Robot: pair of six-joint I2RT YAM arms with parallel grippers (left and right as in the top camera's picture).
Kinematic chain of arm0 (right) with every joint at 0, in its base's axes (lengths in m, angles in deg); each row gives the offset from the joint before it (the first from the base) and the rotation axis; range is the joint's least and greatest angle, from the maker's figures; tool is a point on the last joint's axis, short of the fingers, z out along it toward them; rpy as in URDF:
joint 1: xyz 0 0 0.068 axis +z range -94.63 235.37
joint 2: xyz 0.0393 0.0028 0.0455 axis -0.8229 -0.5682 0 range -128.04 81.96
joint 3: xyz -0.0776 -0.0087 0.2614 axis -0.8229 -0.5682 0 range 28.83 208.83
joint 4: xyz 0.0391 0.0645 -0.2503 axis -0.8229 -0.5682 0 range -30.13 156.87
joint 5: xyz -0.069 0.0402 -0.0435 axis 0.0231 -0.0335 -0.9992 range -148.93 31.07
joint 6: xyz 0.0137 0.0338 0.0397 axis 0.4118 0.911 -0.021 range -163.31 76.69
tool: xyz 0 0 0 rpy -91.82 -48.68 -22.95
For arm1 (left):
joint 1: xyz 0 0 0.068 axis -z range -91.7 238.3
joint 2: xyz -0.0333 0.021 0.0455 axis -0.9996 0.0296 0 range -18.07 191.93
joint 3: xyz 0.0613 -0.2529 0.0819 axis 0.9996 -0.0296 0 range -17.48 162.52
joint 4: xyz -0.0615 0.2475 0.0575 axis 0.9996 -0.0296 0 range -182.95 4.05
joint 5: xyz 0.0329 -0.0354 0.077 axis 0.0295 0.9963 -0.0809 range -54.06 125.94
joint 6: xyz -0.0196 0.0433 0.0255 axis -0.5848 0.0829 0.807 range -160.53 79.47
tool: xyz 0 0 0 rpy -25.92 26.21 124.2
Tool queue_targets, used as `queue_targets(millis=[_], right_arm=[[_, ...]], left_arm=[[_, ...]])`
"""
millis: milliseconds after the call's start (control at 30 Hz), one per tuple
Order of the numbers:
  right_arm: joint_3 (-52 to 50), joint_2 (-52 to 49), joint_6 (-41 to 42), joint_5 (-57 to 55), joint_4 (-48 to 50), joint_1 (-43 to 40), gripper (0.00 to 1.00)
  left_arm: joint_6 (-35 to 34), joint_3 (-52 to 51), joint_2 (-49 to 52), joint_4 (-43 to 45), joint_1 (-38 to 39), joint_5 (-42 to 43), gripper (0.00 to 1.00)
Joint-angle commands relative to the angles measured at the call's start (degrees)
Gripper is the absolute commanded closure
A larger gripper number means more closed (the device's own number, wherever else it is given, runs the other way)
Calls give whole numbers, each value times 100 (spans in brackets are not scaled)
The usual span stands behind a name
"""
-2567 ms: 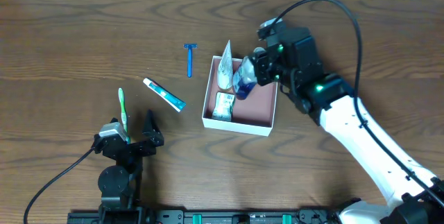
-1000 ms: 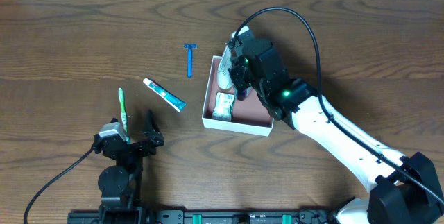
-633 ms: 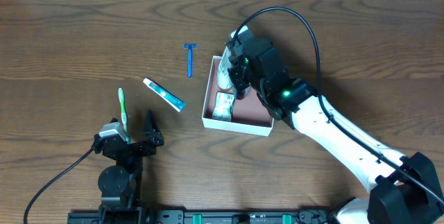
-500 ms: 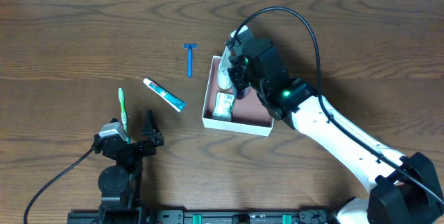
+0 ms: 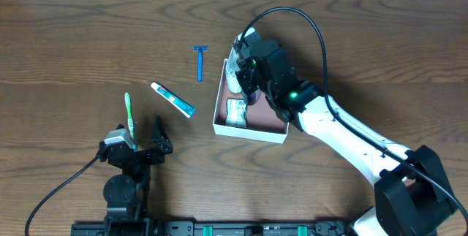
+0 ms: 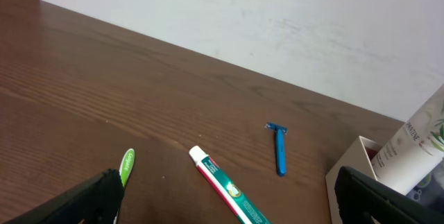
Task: Pack container
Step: 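Carry the pump bottle over the box and lower it inside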
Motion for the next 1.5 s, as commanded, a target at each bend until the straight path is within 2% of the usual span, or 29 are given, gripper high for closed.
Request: queue_targets(millis=[0,200,433,633,833,1167,1467], right_arm=[[146,-74,-68,170,52,42,87],[146,-76,-109,168,48,42,68],[146,-74,-109,168,46,42,63],[146,-74,-109,164,46,42,51],[146,-74,-107,-2,46,42,49],[146,-74,-107,-208,15,39,59],[146,-74,-107,-315,20,39,57]], left_arm=[[55,-136,-2,-184,-20,-42,2],[55,-136,-2,-184,-20,-44,2],[55,-136,-2,-184,-20,-42,2],[55,-136,-2,-184,-20,-42,2],[55,-136,-2,-184,-20,-42,2],[55,-136,-2,-184,-20,-42,2],[55,-136,-2,-184,-20,-42,2]])
